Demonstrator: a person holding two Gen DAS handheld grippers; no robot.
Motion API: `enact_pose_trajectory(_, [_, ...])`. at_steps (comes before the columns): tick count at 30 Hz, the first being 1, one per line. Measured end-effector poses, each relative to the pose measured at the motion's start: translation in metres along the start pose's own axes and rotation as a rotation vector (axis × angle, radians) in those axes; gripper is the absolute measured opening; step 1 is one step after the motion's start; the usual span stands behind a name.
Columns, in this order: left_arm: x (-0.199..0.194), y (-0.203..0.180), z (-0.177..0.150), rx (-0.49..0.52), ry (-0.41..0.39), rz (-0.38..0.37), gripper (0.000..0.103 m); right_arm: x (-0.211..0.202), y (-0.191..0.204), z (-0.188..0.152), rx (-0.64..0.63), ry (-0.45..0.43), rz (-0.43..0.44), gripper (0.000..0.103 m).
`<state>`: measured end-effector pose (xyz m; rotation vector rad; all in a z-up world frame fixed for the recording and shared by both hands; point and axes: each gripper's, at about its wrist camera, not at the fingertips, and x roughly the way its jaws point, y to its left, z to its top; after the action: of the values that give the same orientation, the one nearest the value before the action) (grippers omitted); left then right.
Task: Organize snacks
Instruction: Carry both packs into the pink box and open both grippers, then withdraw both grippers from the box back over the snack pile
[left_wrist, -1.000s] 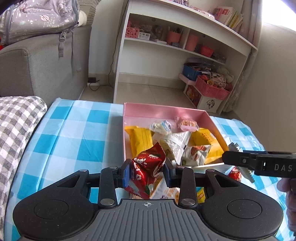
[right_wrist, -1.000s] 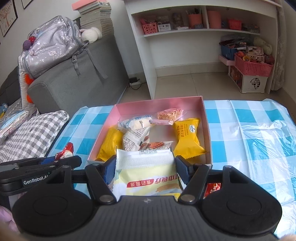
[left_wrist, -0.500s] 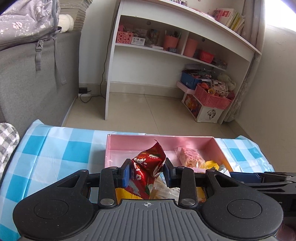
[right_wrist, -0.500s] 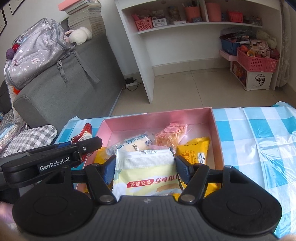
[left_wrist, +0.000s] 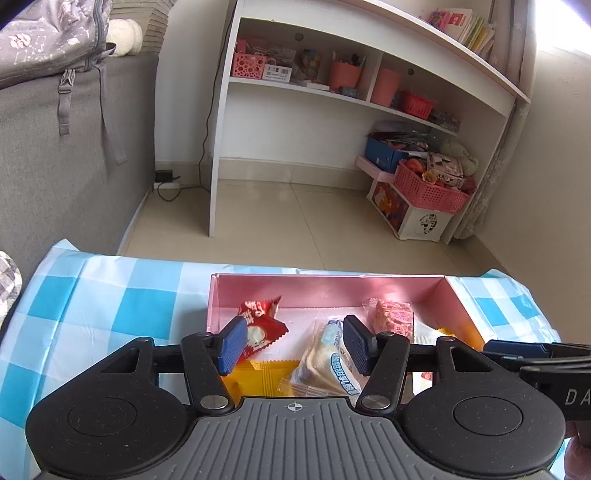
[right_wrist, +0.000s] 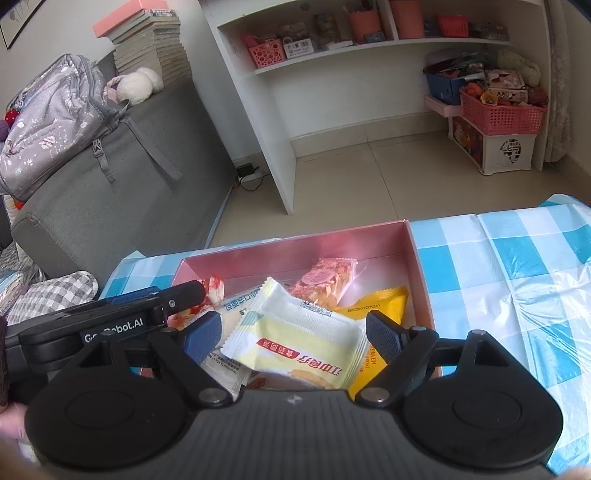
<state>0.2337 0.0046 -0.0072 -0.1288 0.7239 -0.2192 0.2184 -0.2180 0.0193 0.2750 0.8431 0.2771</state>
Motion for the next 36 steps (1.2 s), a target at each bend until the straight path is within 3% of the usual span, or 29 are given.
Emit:
enact_pose_trajectory(14, [-0.035, -0.002, -0.016, 0.014, 0.019, 0.012, 0.078, -0.023, -0.002, 0.001, 0.017, -0.006, -0.025, 0.089])
enact_pose_trajectory(36, [-0.108, -0.01, -0.065, 0.057, 0.089, 0.036, 0.088, -0.069, -0.009, -0.036, 0.026, 0.014, -0.055, 0.093])
